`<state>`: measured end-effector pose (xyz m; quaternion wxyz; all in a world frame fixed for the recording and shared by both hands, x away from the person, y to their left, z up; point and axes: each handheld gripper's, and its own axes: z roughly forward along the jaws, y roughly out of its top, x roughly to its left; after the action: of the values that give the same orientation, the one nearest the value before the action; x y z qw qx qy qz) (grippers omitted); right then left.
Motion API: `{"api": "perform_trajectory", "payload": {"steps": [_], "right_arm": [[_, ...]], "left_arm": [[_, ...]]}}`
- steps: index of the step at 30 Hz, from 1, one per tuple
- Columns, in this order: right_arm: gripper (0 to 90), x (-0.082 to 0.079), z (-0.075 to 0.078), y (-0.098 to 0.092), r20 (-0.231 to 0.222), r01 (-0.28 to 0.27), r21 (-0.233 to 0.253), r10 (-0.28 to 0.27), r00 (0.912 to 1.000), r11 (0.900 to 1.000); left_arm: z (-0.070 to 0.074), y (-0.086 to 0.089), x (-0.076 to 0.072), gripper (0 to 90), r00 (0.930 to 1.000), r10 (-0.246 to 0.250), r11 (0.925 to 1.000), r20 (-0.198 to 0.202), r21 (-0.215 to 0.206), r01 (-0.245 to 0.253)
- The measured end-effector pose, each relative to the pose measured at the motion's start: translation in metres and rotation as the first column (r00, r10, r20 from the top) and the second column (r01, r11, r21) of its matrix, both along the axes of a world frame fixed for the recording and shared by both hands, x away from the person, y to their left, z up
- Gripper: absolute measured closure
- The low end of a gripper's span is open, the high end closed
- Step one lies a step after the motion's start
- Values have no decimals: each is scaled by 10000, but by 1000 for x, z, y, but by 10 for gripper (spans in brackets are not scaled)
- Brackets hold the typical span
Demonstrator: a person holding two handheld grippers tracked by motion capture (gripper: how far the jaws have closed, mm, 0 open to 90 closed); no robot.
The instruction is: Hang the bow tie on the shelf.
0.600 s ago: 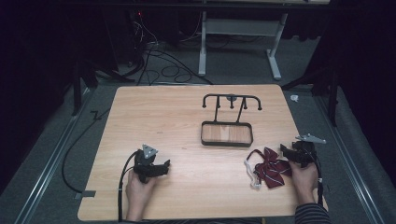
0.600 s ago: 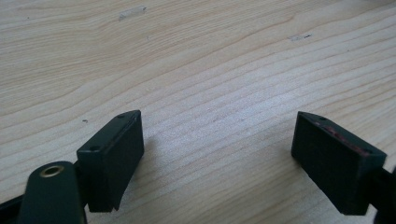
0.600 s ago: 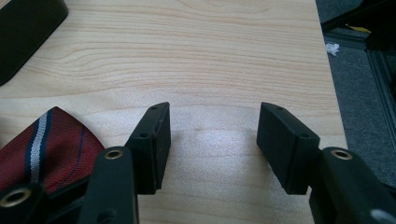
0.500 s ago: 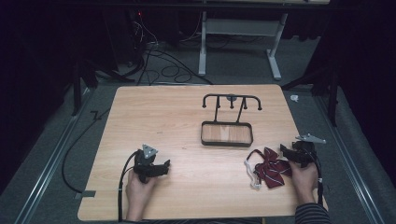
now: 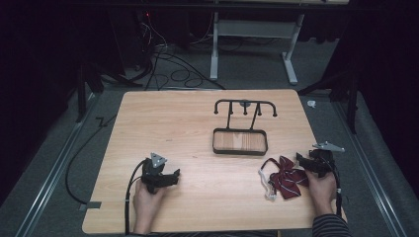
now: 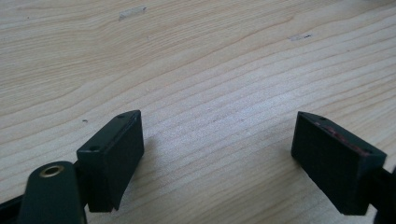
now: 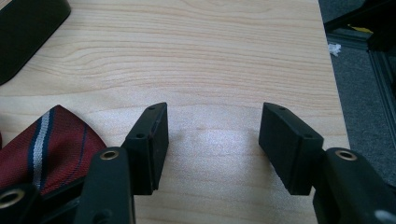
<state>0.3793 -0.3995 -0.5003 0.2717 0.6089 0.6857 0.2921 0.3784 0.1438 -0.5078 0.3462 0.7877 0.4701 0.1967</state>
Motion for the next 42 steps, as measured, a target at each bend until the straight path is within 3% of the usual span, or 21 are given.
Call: {"api": "perform_trajectory", "payload": {"steps": [21, 27, 31, 35, 42], "right_arm": [[450, -1, 0, 0, -4, -241, 110, 241, 9997, 9996], [504, -2, 1, -1, 40, -137, 201, 136, 9999, 9997], [524, -6, 5, -1, 337, -90, 203, 83, 9994, 9998], [532, -8, 6, -1, 283, -86, 260, 79, 9996, 9996], [577, -15, 7, -2, 449, -295, 393, 278, 9986, 9988]], "left_arm": [[0, 0, 0, 174, 10000, 6, 10000, 15, -8, -6], [0, 0, 0, 174, 10000, 8, 10000, 15, -11, -8], [0, 0, 0, 174, 10000, 9, 10000, 15, -10, -9], [0, 0, 0, 174, 10000, 5, 10000, 15, -8, -5], [0, 0, 0, 174, 10000, 6, 10000, 13, -8, -6]]}}
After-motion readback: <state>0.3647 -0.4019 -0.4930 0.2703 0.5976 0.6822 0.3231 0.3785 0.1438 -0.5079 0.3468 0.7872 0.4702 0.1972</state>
